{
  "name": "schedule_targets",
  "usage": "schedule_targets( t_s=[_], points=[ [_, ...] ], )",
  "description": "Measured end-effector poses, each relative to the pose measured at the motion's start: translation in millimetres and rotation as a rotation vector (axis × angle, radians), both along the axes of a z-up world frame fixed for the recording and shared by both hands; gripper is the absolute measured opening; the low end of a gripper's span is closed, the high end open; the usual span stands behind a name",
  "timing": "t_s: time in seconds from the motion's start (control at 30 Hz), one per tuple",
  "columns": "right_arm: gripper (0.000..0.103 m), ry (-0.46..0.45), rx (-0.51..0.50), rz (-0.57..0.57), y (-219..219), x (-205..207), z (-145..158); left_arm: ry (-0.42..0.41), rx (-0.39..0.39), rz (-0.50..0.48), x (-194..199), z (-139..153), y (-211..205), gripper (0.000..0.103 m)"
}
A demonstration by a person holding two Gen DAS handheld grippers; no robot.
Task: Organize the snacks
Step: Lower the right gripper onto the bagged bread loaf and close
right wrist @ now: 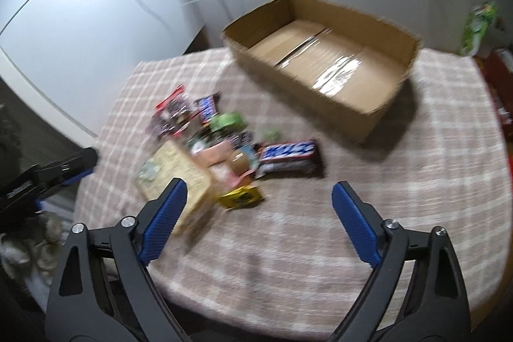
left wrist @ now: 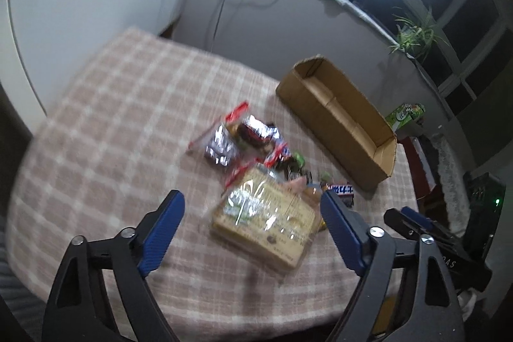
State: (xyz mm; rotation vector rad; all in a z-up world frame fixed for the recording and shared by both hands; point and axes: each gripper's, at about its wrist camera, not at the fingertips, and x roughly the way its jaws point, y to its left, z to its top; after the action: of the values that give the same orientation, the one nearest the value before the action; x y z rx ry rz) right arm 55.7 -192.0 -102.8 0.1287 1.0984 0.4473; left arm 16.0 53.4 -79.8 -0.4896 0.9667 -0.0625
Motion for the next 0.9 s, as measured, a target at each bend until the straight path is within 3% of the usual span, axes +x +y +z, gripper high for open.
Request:
schedule_targets(
  t_s=[0.2,0.4,0.9],
  points=[
    [0.076,0.137,0.108,0.084,24,2,-23,0.074,-0.091,-0.028,13,-24,8,0.062],
    [0.061,0.238,0.147,0.128,40,3,-48,0.127,-0.118,-0.07,35,-42,11,0.061],
    [0.047,0.338,0.197,0.155,59,10,-74,0.234,-0.153,-0.135,45,-74,7,0.061]
  ],
)
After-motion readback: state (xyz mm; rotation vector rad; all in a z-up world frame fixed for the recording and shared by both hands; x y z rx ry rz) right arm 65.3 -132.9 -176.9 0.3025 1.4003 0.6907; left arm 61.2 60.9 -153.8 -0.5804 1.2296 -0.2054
